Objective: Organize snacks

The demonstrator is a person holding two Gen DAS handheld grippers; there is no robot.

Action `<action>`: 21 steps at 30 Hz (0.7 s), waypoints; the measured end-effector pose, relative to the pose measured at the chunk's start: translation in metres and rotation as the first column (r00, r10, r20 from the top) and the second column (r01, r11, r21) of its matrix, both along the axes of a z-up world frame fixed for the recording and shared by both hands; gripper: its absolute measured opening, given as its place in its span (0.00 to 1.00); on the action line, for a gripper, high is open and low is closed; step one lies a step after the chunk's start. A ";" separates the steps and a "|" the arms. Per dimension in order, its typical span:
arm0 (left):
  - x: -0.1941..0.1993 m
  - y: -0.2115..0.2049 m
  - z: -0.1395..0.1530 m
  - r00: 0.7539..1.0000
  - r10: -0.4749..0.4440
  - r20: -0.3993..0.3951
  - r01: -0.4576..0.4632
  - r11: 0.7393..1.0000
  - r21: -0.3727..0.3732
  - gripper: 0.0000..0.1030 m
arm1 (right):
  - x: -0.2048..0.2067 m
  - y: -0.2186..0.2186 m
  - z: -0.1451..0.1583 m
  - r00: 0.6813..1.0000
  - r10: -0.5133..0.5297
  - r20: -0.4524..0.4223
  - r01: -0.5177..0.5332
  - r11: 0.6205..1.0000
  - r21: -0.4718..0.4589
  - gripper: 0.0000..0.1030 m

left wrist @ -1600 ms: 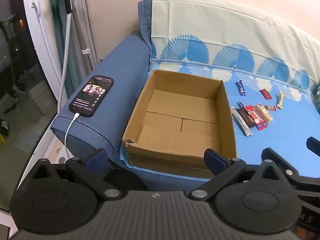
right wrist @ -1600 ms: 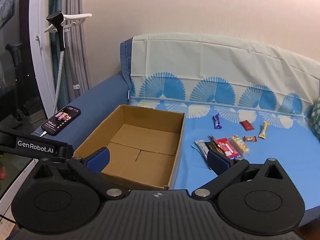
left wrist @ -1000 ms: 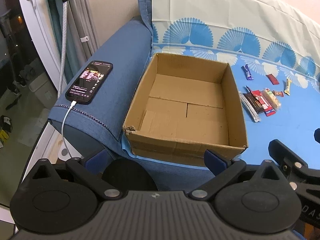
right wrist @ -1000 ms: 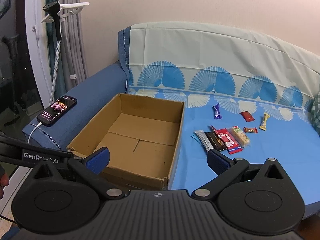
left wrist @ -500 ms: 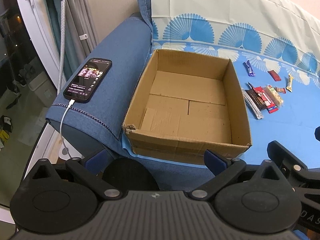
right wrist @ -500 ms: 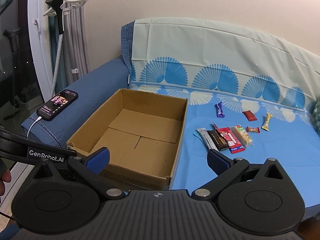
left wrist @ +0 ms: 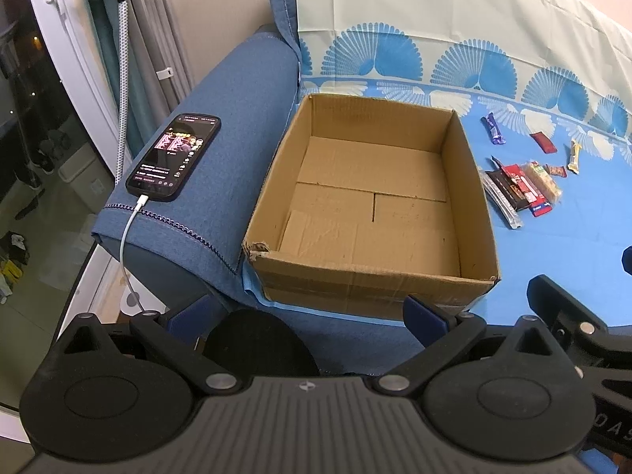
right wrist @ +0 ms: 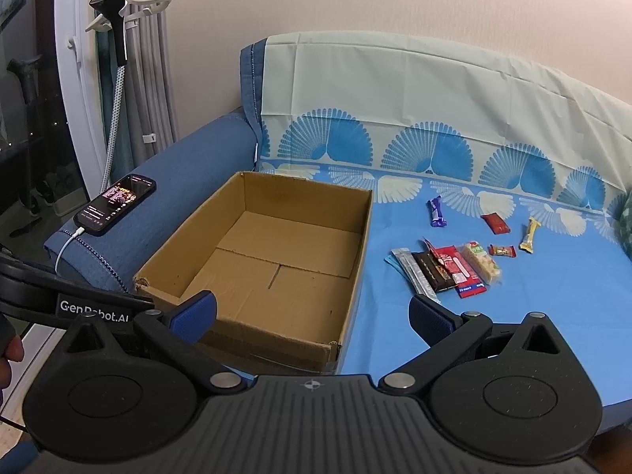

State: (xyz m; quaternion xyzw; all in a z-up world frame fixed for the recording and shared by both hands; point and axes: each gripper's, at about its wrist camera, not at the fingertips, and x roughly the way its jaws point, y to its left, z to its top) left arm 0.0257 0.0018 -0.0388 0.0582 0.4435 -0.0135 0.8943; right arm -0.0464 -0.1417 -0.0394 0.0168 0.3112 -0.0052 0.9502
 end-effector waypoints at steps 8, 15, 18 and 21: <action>0.003 -0.003 -0.008 1.000 -0.008 -0.019 0.008 1.000 0.012 1.00 | 0.002 -0.006 -0.005 1.000 -0.008 -0.014 0.009 1.000 0.025 1.00; 0.007 -0.008 -0.016 0.999 -0.022 -0.050 0.022 1.000 -0.001 1.00 | 0.006 -0.015 -0.010 0.999 -0.023 -0.026 0.025 0.998 0.059 1.00; 0.015 -0.011 -0.018 0.999 -0.019 -0.048 0.021 0.999 0.037 1.00 | 0.010 -0.026 -0.014 0.998 -0.049 -0.025 0.051 0.995 0.084 1.00; 0.022 -0.014 -0.019 0.998 -0.017 -0.064 0.019 0.999 0.034 1.00 | 0.018 -0.047 -0.021 0.993 -0.111 -0.032 0.114 0.988 0.104 1.00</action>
